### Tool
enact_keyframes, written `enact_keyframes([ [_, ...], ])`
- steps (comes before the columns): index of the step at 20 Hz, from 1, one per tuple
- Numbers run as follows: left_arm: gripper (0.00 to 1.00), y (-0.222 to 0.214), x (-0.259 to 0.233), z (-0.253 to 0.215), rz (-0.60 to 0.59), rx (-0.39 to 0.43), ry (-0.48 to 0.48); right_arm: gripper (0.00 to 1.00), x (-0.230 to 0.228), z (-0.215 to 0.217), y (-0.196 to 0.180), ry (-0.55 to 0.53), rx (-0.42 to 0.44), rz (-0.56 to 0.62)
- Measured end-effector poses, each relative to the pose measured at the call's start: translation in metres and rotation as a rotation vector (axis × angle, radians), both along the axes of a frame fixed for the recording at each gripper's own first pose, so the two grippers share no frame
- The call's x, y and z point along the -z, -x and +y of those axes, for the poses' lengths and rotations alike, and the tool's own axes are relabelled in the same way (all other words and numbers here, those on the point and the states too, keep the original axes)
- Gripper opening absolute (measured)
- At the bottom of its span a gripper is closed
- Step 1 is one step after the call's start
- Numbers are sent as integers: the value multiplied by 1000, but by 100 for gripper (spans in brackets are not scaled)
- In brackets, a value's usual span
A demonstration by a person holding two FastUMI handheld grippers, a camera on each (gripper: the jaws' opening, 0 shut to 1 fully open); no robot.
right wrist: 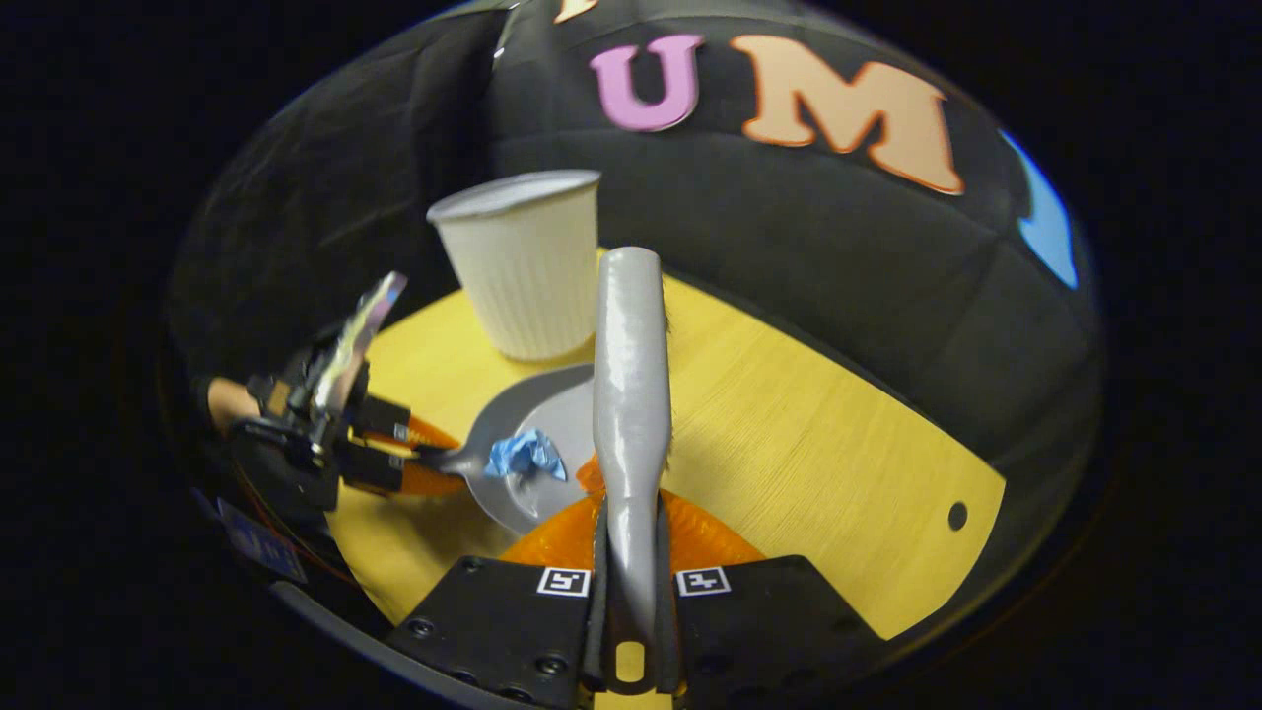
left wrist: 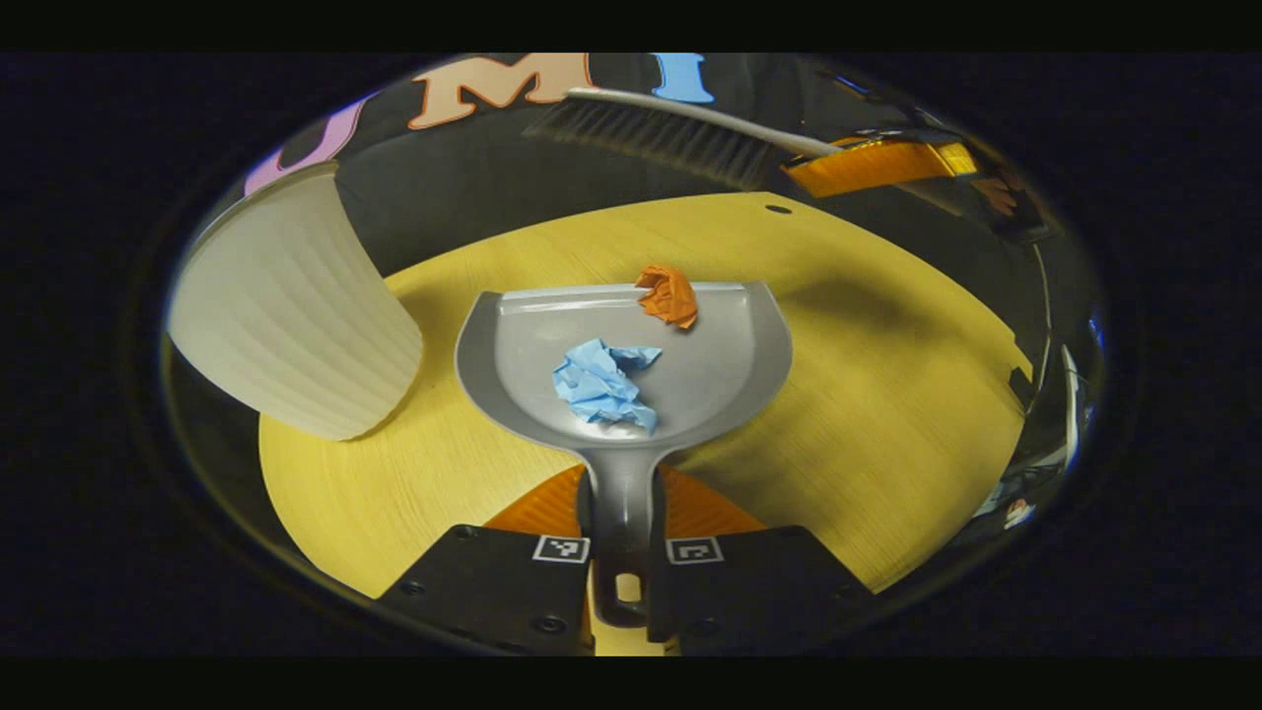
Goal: Pick up the small broom and dustpan from the desktop, sweep the trash into the dustpan with the broom, and then empty the trash into the garbage bin.
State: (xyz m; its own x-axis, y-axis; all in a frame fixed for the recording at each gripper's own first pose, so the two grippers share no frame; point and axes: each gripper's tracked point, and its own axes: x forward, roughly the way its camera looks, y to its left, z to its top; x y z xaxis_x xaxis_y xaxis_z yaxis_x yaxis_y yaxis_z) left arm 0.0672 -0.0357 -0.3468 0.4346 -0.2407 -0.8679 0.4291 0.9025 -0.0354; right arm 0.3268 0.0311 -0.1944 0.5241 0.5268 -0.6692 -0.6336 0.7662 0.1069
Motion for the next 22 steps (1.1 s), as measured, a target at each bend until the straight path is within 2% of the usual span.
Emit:
enact_keyframes([
  [1,14,-3,-9,-2,-36,-10,10,16,-8,-11,1,-38,59,-35],
  [2,17,-4,-20,-4,-68,-7,22,17,-3,-21,9,-68,111,-64],
  [3,14,-6,-30,-8,-94,-1,34,17,-2,-34,12,-90,154,-96],
  [4,16,-7,-38,-12,-111,-2,42,17,6,-45,13,-112,197,-117],
  [6,12,-11,-41,-13,-125,-8,62,16,18,-67,25,-168,270,-122],
  [7,14,-13,-44,-14,-139,-25,79,16,28,-74,31,-185,296,-130],
  [9,14,-14,-50,-13,-177,-41,101,16,59,-87,48,-198,326,-124],
  [12,13,-23,-69,-10,-265,-42,97,16,115,-80,67,-226,331,-107],
  [15,13,-34,-85,2,-298,-90,97,16,165,-79,82,-275,329,-65],
  [17,13,-47,-93,24,-330,-132,41,16,188,-75,93,-286,317,-52],
  [18,13,-54,-96,38,-335,-140,-8,16,183,-68,95,-293,311,-38],
  [22,14,-86,-117,130,-365,-143,-278,16,187,-47,119,-306,302,-2],
])
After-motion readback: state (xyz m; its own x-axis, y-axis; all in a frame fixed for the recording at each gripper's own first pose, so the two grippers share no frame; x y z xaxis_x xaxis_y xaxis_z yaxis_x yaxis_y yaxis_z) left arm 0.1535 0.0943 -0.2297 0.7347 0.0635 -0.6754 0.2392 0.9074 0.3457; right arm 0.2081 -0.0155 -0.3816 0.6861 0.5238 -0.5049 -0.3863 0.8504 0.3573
